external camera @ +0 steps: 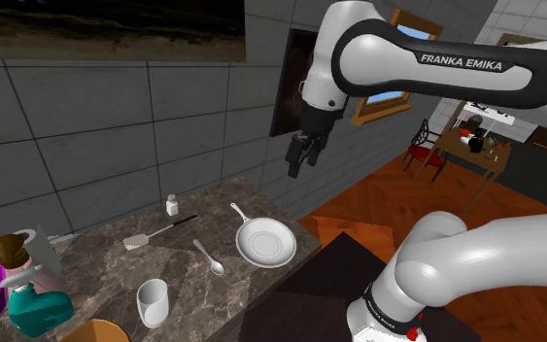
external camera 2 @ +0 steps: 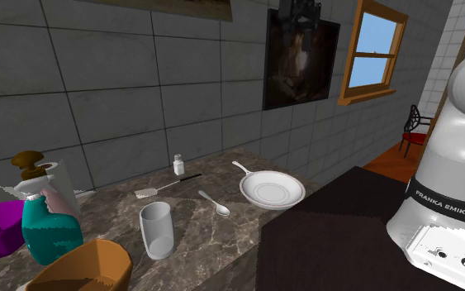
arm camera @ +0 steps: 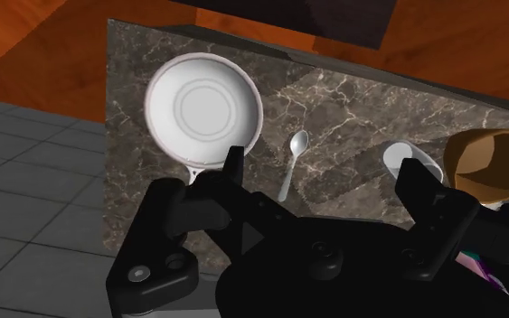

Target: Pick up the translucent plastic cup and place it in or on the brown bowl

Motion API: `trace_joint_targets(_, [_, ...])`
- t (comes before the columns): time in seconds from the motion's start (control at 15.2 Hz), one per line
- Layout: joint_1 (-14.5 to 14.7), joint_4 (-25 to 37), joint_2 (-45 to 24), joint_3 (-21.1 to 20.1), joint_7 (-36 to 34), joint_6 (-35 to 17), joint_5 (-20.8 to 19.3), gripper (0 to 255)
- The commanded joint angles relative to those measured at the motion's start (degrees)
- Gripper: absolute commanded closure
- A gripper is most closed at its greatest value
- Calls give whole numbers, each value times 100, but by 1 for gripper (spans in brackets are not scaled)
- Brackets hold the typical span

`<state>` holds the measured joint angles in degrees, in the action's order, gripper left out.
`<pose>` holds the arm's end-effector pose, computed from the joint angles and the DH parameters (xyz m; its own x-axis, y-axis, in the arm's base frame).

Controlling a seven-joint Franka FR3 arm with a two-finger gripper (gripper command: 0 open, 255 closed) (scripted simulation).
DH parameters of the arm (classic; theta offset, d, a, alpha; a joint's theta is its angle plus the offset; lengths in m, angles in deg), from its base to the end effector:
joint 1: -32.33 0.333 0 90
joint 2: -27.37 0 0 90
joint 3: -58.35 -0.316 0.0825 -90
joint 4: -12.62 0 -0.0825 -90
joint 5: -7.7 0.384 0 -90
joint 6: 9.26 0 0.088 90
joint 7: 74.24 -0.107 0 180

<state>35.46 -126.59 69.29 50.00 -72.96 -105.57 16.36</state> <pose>0.3189 0.0883 0.5448 0.9859 0.1661 -0.0207 0.1649 -0.9849 -0.0531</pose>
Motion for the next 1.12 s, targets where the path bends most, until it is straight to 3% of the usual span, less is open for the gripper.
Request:
trace_joint_targets(0.0, [45, -147, -174, -202, -206, -338, 119, 0])
trace_joint_targets(0.59, [209, -304, -1436, -1194, -1215, -1810, 485, 0])
trace_joint_targets(1.06, [182, 24, -2864, -1941, -2168, -2914, 277, 0])
